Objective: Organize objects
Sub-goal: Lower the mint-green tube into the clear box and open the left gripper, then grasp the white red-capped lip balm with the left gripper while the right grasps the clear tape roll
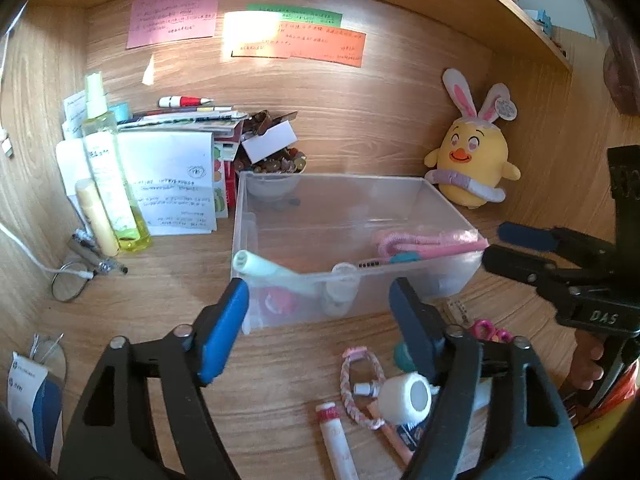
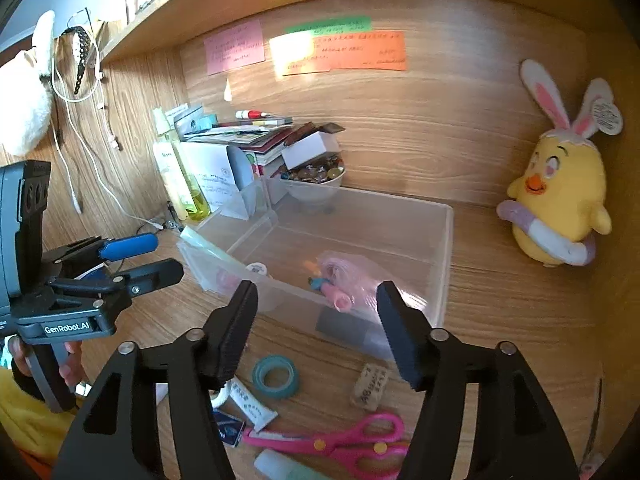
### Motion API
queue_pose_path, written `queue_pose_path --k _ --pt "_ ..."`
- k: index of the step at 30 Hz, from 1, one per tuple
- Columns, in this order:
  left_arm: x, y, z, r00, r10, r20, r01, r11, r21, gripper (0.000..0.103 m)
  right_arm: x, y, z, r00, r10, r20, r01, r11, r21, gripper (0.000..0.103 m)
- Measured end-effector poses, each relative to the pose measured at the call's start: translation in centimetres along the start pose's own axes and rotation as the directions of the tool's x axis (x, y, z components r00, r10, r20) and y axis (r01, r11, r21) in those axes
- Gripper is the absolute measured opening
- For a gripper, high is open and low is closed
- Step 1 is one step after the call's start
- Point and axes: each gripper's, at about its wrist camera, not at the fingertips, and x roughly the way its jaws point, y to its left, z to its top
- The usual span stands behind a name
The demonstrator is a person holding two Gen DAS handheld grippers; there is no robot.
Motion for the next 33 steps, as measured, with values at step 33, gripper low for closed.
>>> queue_pose_path --k 33 --pt "0.6 0.1 -9.9 0.984 0.037 -0.176 -0.032 0.999 0.035 0.035 4.2 6.1 -6.6 0.959 0.187 -0.214 -0.198 0.98 -0.031 0.05"
